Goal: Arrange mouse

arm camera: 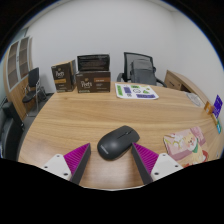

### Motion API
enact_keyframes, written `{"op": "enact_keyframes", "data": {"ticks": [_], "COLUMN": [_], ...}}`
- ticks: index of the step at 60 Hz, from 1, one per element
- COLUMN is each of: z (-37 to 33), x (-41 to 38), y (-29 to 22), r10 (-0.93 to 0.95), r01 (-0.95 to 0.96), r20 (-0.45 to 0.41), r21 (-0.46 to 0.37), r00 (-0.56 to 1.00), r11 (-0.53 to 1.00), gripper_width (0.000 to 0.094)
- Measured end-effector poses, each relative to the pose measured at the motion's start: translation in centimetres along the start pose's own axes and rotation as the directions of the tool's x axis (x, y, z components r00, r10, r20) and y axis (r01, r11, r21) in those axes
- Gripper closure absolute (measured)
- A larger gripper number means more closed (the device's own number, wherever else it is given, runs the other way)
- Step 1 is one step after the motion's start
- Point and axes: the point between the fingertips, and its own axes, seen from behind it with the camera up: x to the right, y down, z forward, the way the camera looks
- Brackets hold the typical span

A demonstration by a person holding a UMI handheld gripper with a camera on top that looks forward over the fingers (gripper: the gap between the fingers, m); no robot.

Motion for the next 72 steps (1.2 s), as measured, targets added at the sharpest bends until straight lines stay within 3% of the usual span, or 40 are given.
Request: {"op": "enact_keyframes", "data": {"ticks": [42,48,54,72], "z": [4.4,4.4,4.6,4.4], "x": [-1.6,-1.2,-0.6,-0.4], "y": [-4.0,-3.9,-4.0,-3.7], "r10": [-0.039,-0.024,0.003,0.064], "r01": [0.039,0.024,-0.003,-0.063], "r20": [0.051,0.038,0.014,0.005], "r21": [0.003,0.003,0.007,-0.044], "r00": [0.998,0.999,1.0,0.998], "r11": [0.999,1.0,1.0,0.997], "gripper_width": [0.0076,0.0164,0.0396,0.0616]}}
